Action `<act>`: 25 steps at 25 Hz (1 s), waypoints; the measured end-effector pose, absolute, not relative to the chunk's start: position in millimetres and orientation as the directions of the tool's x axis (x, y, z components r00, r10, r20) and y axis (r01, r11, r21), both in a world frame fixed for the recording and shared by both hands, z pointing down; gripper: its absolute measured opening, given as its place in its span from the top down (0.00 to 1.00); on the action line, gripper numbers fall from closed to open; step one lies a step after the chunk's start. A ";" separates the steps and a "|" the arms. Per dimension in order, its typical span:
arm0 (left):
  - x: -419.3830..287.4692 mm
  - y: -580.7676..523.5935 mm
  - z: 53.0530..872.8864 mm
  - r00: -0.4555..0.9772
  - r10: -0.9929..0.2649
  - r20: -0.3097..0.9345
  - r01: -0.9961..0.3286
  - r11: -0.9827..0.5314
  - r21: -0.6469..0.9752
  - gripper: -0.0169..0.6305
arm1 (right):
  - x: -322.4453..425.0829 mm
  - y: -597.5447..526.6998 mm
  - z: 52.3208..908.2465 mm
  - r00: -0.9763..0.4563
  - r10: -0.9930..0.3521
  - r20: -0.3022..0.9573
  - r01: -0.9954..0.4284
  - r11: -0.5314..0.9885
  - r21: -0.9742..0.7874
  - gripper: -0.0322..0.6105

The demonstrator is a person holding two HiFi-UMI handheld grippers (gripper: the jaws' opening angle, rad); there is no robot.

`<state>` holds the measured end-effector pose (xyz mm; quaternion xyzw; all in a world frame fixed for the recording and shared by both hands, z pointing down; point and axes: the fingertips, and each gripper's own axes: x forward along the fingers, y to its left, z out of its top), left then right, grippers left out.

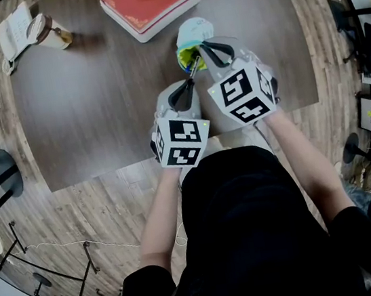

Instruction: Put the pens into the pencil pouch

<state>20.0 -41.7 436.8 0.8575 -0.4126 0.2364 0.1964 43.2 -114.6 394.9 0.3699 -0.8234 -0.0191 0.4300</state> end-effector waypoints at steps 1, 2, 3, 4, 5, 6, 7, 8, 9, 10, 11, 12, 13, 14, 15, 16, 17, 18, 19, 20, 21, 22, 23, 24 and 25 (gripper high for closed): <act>20.7 -42.0 437.2 0.549 -0.616 0.565 -0.800 -0.583 0.142 0.92 | 43.4 -114.3 395.0 -0.356 -0.626 0.694 -0.593 0.725 0.350 0.91; 21.2 -41.9 437.7 0.550 -0.617 0.563 -0.800 -0.583 0.143 0.92 | 43.5 -113.7 395.3 -0.356 -0.625 0.694 -0.593 0.726 0.349 0.91; 21.5 -41.9 438.0 0.550 -0.617 0.563 -0.800 -0.582 0.144 0.92 | 43.7 -113.1 395.6 -0.356 -0.625 0.695 -0.593 0.726 0.349 0.91; 21.9 -42.2 438.1 0.550 -0.618 0.562 -0.800 -0.582 0.144 0.92 | 44.1 -112.7 395.8 -0.355 -0.625 0.696 -0.592 0.726 0.349 0.91; 22.6 -42.6 438.4 0.551 -0.618 0.561 -0.800 -0.582 0.145 0.92 | 44.6 -112.6 395.8 -0.355 -0.625 0.696 -0.592 0.726 0.350 0.91; 23.3 -43.0 438.7 0.551 -0.619 0.559 -0.801 -0.582 0.144 0.92 | 45.2 -112.6 395.8 -0.354 -0.625 0.696 -0.593 0.725 0.350 0.91; 24.1 -43.4 438.4 0.551 -0.621 0.557 -0.800 -0.583 0.141 0.92 | 45.8 -112.8 395.7 -0.354 -0.625 0.696 -0.594 0.725 0.349 0.91; 24.9 -43.7 437.3 0.551 -0.624 0.554 -0.799 -0.586 0.135 0.91 | 46.4 -112.8 395.5 -0.354 -0.625 0.695 -0.594 0.725 0.349 0.91; 25.8 -43.9 435.8 0.552 -0.628 0.549 -0.797 -0.591 0.126 0.91 | 46.9 -112.8 395.3 -0.354 -0.625 0.695 -0.595 0.724 0.348 0.91; 26.6 -44.0 434.3 0.553 -0.630 0.545 -0.795 -0.596 0.118 0.89 | 47.3 -112.9 395.2 -0.355 -0.625 0.695 -0.595 0.724 0.348 0.91; 27.4 -44.2 433.2 0.555 -0.632 0.540 -0.792 -0.600 0.112 0.84 | 47.7 -113.1 395.2 -0.355 -0.626 0.695 -0.596 0.724 0.347 0.91; 27.8 -44.7 432.0 0.558 -0.634 0.536 -0.790 -0.604 0.109 0.82 | 47.9 -113.4 395.3 -0.355 -0.626 0.695 -0.597 0.724 0.347 0.91; 27.9 -45.3 431.2 0.561 -0.635 0.531 -0.788 -0.606 0.107 0.82 | 48.0 -113.8 395.4 -0.355 -0.626 0.694 -0.597 0.723 0.347 0.91; 27.5 -45.6 431.1 0.561 -0.635 0.531 -0.787 -0.607 0.106 0.82 | 48.0 -114.1 395.4 -0.355 -0.627 0.694 -0.597 0.723 0.347 0.91; 26.7 -45.1 432.0 0.560 -0.634 0.534 -0.788 -0.607 0.106 0.82 | 47.9 -114.3 395.2 -0.355 -0.627 0.693 -0.597 0.723 0.347 0.91; 25.7 -44.0 433.6 0.558 -0.630 0.540 -0.788 -0.606 0.108 0.82 | 47.8 -114.3 395.1 -0.356 -0.627 0.693 -0.597 0.723 0.348 0.91; 24.8 -42.7 435.4 0.556 -0.626 0.547 -0.789 -0.604 0.111 0.82 | 47.8 -114.1 395.0 -0.356 -0.627 0.693 -0.597 0.723 0.348 0.91; 24.1 -41.8 436.3 0.554 -0.624 0.551 -0.790 -0.603 0.112 0.82 | 47.8 -114.0 394.9 -0.356 -0.628 0.693 -0.597 0.723 0.348 0.91; 23.4 -41.6 436.2 0.553 -0.624 0.552 -0.790 -0.603 0.111 0.82 | 48.0 -113.8 394.8 -0.356 -0.628 0.693 -0.597 0.723 0.348 0.91; 22.9 -41.8 435.3 0.552 -0.625 0.551 -0.791 -0.602 0.109 0.82 | 48.2 -113.7 394.8 -0.356 -0.628 0.693 -0.597 0.723 0.348 0.91; 22.4 -42.1 434.5 0.551 -0.627 0.550 -0.792 -0.601 0.108 0.82 | 48.4 -113.6 394.7 -0.356 -0.628 0.692 -0.597 0.723 0.348 0.91; 22.1 -42.4 434.0 0.551 -0.630 0.547 -0.792 -0.600 0.107 0.82 | 48.5 -113.7 394.7 -0.356 -0.628 0.692 -0.597 0.722 0.349 0.91; 21.8 -42.8 433.4 0.552 -0.632 0.544 -0.793 -0.600 0.106 0.82 | 48.4 -113.9 394.7 -0.356 -0.629 0.692 -0.597 0.722 0.349 0.91; 21.4 -43.1 432.9 0.552 -0.635 0.541 -0.793 -0.600 0.105 0.82 | 48.3 -114.0 394.7 -0.355 -0.629 0.691 -0.598 0.722 0.349 0.91; 21.1 -43.0 432.5 0.552 -0.636 0.540 -0.793 -0.600 0.104 0.82 | 48.2 -114.1 394.7 -0.355 -0.630 0.691 -0.598 0.721 0.350 0.91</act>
